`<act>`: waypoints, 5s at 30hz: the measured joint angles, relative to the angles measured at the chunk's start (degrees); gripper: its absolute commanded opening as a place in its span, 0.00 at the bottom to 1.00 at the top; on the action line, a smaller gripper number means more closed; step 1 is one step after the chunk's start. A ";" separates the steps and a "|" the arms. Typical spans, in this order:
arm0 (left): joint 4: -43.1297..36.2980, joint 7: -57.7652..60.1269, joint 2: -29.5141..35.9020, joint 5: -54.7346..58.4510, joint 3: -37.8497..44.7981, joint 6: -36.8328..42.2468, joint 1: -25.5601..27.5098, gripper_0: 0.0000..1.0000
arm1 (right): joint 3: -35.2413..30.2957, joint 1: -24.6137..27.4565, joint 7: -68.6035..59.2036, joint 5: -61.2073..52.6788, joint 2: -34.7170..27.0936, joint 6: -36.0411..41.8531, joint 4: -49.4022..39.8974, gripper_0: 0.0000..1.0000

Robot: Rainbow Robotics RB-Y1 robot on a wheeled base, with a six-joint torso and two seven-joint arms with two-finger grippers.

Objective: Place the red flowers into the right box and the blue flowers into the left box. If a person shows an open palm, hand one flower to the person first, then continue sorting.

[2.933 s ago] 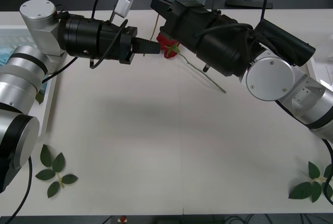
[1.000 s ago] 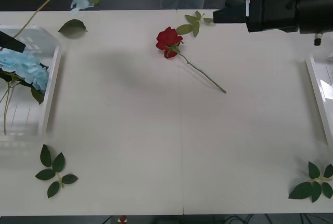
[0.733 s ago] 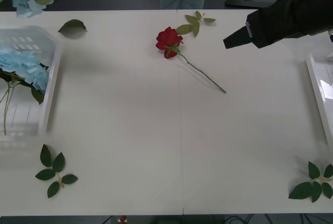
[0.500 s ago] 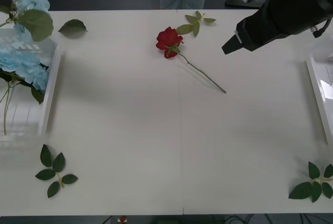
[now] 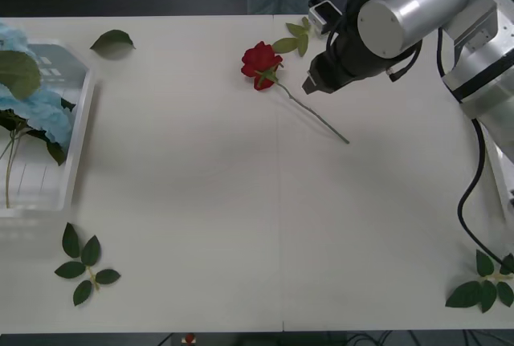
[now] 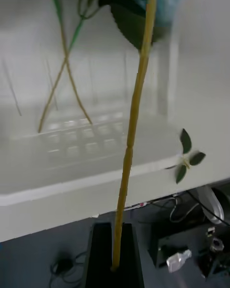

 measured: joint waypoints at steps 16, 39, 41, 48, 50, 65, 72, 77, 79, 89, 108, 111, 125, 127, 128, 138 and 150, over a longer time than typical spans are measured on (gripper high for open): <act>0.09 6.45 -10.98 -7.25 0.63 -15.49 3.01 0.00 | 7.59 0.00 0.43 7.28 5.51 -12.13 11.04 1.00; 0.10 5.54 -17.11 -12.16 0.63 -18.04 3.01 1.00 | 17.70 0.00 0.45 8.44 10.68 -34.16 23.68 1.00; 0.10 3.50 -17.11 -12.16 0.75 -18.03 3.01 1.00 | 18.39 0.00 0.45 7.34 10.68 -36.48 24.88 1.00; 0.12 1.62 -17.11 -9.55 6.82 -10.41 3.00 1.00 | 19.41 -0.01 0.45 6.52 10.71 -39.56 27.03 1.00; 0.12 1.62 -17.11 -8.23 8.91 -8.02 3.00 1.00 | 19.21 -0.01 0.45 6.52 10.74 -39.56 27.15 1.00; 0.05 -7.71 -16.52 0.74 17.25 6.04 1.15 1.00 | 19.15 -0.05 0.44 6.51 10.80 -39.60 27.95 0.00; -5.45 -15.55 -15.08 6.62 14.90 9.18 -1.03 1.00 | 19.15 -0.32 0.42 6.57 10.82 -39.60 28.58 0.00; -9.62 -15.51 -15.08 9.74 12.63 9.50 -3.95 1.00 | 18.92 -0.33 0.37 6.58 10.82 -39.59 28.64 0.00; -10.83 -15.51 -15.08 10.82 11.19 9.28 -5.50 1.00 | 18.29 -0.32 0.36 6.57 10.82 -39.57 28.85 0.00; -20.65 -15.51 -17.02 13.30 4.58 4.61 -10.38 1.00 | 6.23 -0.29 0.34 5.19 9.06 -26.35 20.69 0.00; -26.39 -38.14 -34.58 11.38 4.68 5.41 -13.72 1.00 | -18.16 -0.24 0.27 -14.26 -11.37 24.24 -11.47 0.00; -26.39 -38.14 -36.72 10.27 4.68 6.60 -14.55 1.00 | -19.04 -0.23 0.24 -14.25 -15.59 29.87 -11.64 0.00; -26.39 -38.14 -39.28 10.22 4.57 6.73 -14.74 1.00 | -17.84 5.81 3.85 -13.89 -36.04 26.57 1.51 0.00; -26.39 -38.14 -39.28 10.22 4.56 6.66 -14.74 1.00 | -17.85 6.25 9.15 -12.73 -36.72 24.21 7.20 0.00; -26.38 -38.14 -39.28 10.22 4.56 6.49 -14.74 1.00 | -17.85 6.26 12.46 -11.96 -36.76 22.36 10.89 0.00; -26.38 -38.14 -39.28 10.21 4.54 6.02 -14.74 1.00 | -17.85 6.26 29.43 -4.09 -36.07 -2.94 34.80 0.00; -14.66 -38.14 -39.33 13.94 4.27 4.21 -14.75 1.00 | -17.86 9.30 31.42 6.11 -28.69 -13.35 40.17 0.00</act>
